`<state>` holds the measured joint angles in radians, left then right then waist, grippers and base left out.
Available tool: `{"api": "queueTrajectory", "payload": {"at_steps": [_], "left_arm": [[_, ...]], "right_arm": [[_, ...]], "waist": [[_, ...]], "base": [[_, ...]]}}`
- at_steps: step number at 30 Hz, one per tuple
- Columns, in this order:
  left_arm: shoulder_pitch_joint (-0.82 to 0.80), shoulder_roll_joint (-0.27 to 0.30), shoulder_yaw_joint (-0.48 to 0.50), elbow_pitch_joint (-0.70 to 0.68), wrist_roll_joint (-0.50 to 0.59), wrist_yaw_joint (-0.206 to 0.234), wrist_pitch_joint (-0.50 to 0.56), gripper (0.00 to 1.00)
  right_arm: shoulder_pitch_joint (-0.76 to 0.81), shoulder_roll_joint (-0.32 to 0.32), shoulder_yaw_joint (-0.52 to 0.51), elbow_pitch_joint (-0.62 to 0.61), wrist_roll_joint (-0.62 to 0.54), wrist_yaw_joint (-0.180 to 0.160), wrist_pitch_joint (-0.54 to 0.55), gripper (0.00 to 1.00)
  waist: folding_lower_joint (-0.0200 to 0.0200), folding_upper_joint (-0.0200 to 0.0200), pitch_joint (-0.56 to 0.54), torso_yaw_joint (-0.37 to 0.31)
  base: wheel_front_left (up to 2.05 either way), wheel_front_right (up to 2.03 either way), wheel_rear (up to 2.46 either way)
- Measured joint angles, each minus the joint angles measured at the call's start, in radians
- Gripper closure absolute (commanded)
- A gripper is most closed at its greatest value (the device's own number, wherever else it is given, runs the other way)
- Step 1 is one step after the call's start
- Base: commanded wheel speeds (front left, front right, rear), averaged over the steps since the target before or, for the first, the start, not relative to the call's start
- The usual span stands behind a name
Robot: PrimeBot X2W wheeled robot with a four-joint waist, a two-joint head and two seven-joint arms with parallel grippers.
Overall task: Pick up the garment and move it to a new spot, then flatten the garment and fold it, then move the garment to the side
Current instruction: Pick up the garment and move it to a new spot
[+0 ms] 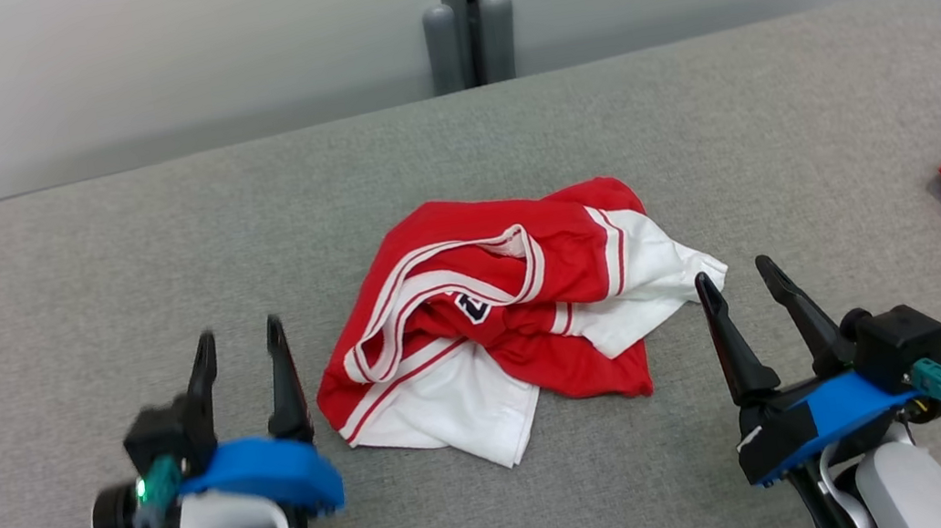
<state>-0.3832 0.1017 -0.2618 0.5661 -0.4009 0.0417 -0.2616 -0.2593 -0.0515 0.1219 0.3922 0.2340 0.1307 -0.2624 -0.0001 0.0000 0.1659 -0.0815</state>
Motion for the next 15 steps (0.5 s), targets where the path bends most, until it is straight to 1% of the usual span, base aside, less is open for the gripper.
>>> {"api": "queueTrajectory", "payload": {"at_steps": [3,6,9,10,14,15], "left_arm": [[0.118,0.004,0.049,-0.068,0.054,0.001,0.000,0.00],[0.208,0.001,0.095,-0.120,0.095,-0.008,0.000,0.00],[0.291,-0.012,0.131,-0.162,0.133,-0.021,0.000,0.00],[0.333,-0.025,0.145,-0.182,0.156,-0.032,0.000,0.00],[0.378,-0.040,0.156,-0.199,0.179,-0.044,0.000,0.00],[0.397,-0.044,0.158,-0.203,0.184,-0.057,0.000,0.00]], "right_arm": [[0.018,0.000,-0.004,0.000,0.001,0.000,0.000,0.00],[0.043,0.000,-0.015,0.005,0.000,0.000,0.000,0.00],[0.071,0.001,-0.010,0.017,-0.003,0.000,0.000,0.00],[0.094,0.001,-0.012,0.026,-0.005,0.000,0.000,0.00],[0.121,0.000,-0.014,0.034,-0.013,0.000,0.000,0.00],[0.132,0.001,-0.013,0.036,-0.013,0.000,0.000,0.00]], "waist": [[0.0000,0.0000,-0.028,0.018],[0.0000,0.0000,-0.060,0.037],[0.0000,0.0000,-0.093,0.049],[0.0000,0.0000,-0.114,0.054],[0.0000,0.0000,-0.138,0.061],[-0.0001,0.0000,-0.145,0.061]], "base": [[0.00,0.00,0.00],[0.00,0.00,0.00],[0.00,0.00,0.00],[0.00,0.00,0.00],[0.00,0.00,0.00],[0.00,0.00,0.00]]}}
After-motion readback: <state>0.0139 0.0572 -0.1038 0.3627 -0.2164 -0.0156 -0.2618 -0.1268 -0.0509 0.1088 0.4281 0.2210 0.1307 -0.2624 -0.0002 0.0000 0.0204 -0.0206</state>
